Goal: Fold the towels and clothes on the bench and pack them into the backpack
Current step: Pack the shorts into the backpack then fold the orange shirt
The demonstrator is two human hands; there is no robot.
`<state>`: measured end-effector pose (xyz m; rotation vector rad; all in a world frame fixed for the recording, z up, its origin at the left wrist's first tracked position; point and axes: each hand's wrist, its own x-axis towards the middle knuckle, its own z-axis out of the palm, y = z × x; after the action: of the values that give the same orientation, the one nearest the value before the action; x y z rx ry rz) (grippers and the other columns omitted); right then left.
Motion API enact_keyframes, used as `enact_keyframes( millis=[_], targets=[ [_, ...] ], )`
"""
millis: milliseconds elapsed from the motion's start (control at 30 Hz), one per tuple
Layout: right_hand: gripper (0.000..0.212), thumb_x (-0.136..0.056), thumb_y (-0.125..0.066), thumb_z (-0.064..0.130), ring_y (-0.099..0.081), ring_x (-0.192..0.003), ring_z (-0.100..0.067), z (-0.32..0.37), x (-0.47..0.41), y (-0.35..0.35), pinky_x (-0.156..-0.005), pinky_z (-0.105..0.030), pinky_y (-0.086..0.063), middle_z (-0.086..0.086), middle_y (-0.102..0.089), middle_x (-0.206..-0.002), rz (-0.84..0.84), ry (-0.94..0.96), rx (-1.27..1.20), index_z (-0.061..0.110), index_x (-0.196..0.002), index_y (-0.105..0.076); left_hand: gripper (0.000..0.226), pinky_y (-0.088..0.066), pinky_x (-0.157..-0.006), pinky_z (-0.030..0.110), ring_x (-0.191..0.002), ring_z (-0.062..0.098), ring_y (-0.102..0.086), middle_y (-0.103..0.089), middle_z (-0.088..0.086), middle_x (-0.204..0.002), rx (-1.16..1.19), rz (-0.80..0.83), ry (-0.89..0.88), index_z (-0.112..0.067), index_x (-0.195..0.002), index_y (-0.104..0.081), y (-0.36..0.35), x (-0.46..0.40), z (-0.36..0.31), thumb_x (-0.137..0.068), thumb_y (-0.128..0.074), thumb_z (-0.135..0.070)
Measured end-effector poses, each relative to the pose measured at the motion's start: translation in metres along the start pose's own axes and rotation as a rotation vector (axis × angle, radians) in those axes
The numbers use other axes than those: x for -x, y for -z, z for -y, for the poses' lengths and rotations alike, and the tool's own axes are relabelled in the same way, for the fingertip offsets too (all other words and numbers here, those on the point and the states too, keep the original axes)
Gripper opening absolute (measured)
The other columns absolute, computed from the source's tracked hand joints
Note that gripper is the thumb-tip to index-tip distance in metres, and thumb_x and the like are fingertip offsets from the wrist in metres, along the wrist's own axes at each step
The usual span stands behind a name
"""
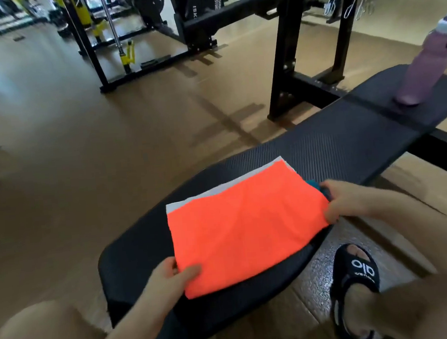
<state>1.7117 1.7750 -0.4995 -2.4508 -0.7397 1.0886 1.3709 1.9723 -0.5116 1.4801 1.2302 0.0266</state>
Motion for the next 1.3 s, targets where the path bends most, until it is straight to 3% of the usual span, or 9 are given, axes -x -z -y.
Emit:
enact_keyframes(
  millis=[67, 133, 333, 467, 633, 833, 933, 1133, 1300],
  targets=[
    [0.121, -0.034, -0.072, 0.035, -0.057, -0.111, -0.02, 0.002, 0.003, 0.001, -0.094, -0.037, -0.051, -0.007, -0.056, -0.128, 0.006, 0.0, 0.0, 0.011, -0.146, -0.034, 0.025, -0.051, -0.067, 0.024, -0.092, 0.015, -0.07, -0.072, 0.001, -0.106, -0.016, -0.026, 0.007, -0.017, -0.112, -0.061, -0.002, 0.006, 0.006, -0.093, -0.072, -0.029],
    [0.12, -0.048, -0.079, 0.039, -0.048, -0.121, -0.018, 0.006, 0.006, -0.002, -0.102, -0.035, -0.043, -0.005, -0.045, -0.142, -0.007, -0.002, -0.066, 0.014, -0.153, -0.026, 0.025, -0.049, -0.064, 0.022, -0.09, 0.013, -0.068, -0.069, -0.001, -0.106, -0.053, -0.056, -0.034, -0.019, -0.112, -0.058, -0.001, 0.009, 0.0, -0.096, -0.067, -0.035],
    [0.062, -0.082, -0.077, 0.037, -0.049, -0.103, -0.018, 0.009, 0.0, -0.03, -0.079, -0.033, -0.04, -0.006, -0.054, -0.128, -0.429, 0.078, -0.059, 0.013, -0.133, -0.05, 0.012, -0.049, -0.065, 0.028, -0.088, 0.017, -0.067, -0.068, 0.004, -0.105, -0.185, -0.093, -0.13, -0.018, -0.109, -0.055, 0.004, -0.004, -0.006, -0.102, -0.057, -0.027],
    [0.035, -0.086, -0.064, 0.019, -0.054, -0.097, -0.019, 0.011, 0.004, -0.038, -0.066, -0.032, -0.041, -0.002, -0.057, -0.114, -0.428, 0.128, -0.095, 0.022, -0.118, -0.052, 0.025, -0.053, -0.069, 0.031, -0.096, 0.018, -0.065, -0.063, 0.001, -0.112, -0.151, -0.024, -0.086, -0.017, -0.116, -0.049, 0.006, -0.011, -0.007, -0.096, -0.063, -0.023],
    [0.032, -0.083, -0.061, 0.018, -0.054, -0.084, -0.016, 0.016, -0.001, -0.039, -0.065, -0.033, -0.044, -0.001, -0.057, -0.1, -0.401, 0.063, -0.06, 0.021, -0.113, -0.052, 0.04, -0.058, -0.078, 0.041, -0.095, 0.019, -0.064, -0.062, 0.002, -0.107, -0.075, -0.145, -0.114, -0.015, -0.117, -0.047, 0.01, -0.03, -0.026, -0.094, -0.066, -0.042],
    [0.043, -0.082, -0.072, 0.034, -0.052, -0.098, -0.018, 0.023, -0.018, -0.03, -0.078, -0.033, -0.041, 0.003, -0.054, -0.108, -0.392, 0.056, -0.048, 0.019, -0.117, -0.052, 0.016, -0.061, -0.08, 0.046, -0.095, 0.023, -0.069, -0.068, 0.004, -0.105, -0.193, -0.087, -0.15, -0.019, -0.104, -0.058, 0.019, -0.058, -0.041, -0.095, -0.063, -0.031],
    [0.031, -0.082, -0.07, 0.019, -0.058, -0.103, -0.017, 0.023, -0.03, -0.027, -0.081, -0.031, -0.042, 0.002, -0.064, -0.112, -0.421, 0.159, -0.09, 0.02, -0.113, -0.064, 0.01, -0.058, -0.088, 0.052, -0.095, 0.028, -0.069, -0.07, 0.013, -0.105, -0.065, -0.07, -0.156, -0.014, -0.105, -0.062, 0.025, -0.069, -0.042, -0.095, -0.059, -0.017],
    [0.028, -0.088, -0.055, 0.006, -0.057, -0.097, -0.014, 0.03, -0.032, -0.023, -0.081, -0.033, -0.042, 0.008, -0.063, -0.107, -0.565, 0.35, -0.092, 0.023, -0.11, -0.058, 0.005, -0.048, -0.072, 0.04, -0.081, 0.024, -0.061, -0.069, 0.014, -0.098, 0.027, -0.128, -0.283, -0.015, -0.103, -0.059, 0.024, -0.079, -0.036, -0.099, -0.059, -0.015],
    [0.038, -0.086, -0.057, 0.013, -0.058, -0.108, -0.023, 0.03, -0.045, -0.023, -0.091, -0.04, -0.048, -0.001, -0.064, -0.118, -0.431, 0.16, -0.024, 0.021, -0.123, -0.057, 0.021, -0.048, -0.07, 0.032, -0.088, 0.016, -0.061, -0.065, 0.004, -0.102, -0.026, -0.228, -0.196, -0.019, -0.109, -0.056, 0.019, -0.087, -0.04, -0.09, -0.066, -0.021]
  ],
)
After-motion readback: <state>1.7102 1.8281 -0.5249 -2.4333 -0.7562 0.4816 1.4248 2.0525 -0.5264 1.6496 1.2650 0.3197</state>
